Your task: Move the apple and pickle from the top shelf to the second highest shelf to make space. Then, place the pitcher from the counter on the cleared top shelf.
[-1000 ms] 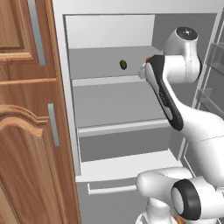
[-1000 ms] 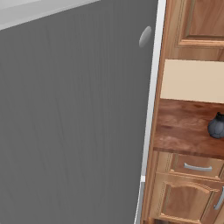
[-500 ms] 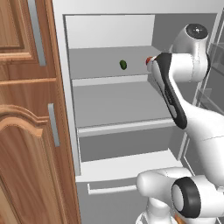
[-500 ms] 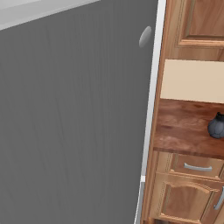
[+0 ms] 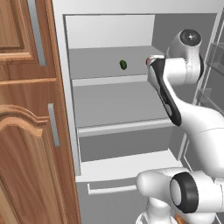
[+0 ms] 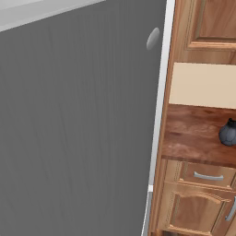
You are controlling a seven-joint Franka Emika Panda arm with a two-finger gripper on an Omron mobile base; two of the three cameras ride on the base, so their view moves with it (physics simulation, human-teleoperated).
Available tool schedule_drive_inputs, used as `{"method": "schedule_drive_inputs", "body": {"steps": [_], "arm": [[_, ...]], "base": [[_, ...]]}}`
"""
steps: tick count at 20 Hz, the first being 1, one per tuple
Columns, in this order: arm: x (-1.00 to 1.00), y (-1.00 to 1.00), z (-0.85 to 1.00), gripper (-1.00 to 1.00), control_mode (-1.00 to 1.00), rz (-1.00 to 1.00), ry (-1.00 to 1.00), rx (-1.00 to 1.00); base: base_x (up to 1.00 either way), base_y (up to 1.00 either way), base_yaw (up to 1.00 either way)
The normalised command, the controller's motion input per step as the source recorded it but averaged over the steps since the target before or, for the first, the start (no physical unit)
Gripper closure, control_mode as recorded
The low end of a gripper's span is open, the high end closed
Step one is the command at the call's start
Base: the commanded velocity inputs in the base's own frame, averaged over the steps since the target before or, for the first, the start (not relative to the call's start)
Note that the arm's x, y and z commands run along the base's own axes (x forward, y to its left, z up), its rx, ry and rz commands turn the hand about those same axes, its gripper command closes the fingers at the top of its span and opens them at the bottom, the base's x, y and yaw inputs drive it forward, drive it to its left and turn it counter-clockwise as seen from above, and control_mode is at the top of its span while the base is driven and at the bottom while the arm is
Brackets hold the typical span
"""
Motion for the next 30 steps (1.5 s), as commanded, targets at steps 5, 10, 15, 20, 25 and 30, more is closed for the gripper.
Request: {"method": "schedule_drive_inputs", "body": {"steps": [5, 10, 15, 20, 25, 30], "arm": [[0.6, 0.0, 0.0, -1.0, -1.0, -0.1, 0.0, 0.0], [0.67, 0.0, -0.07, -1.0, -1.0, -0.01, 0.0, 0.0], [0.58, 0.0, -0.12, -1.0, -1.0, 0.0, 0.0, 0.0], [0.5, 0.0, -0.15, -1.0, -1.0, 0.0, 0.0, 0.0], [0.38, -0.11, -0.1, -1.0, -1.0, 0.0, 0.0, 0.0], [0.38, -0.16, -0.08, -1.0, -1.0, 0.0, 0.0, 0.0]], "base": [[0.0, 0.0, 0.0], [0.0, 0.0, 0.0], [0.0, 0.0, 0.0], [0.0, 0.0, 0.0], [0.0, 0.0, 0.0], [0.0, 0.0, 0.0]]}}
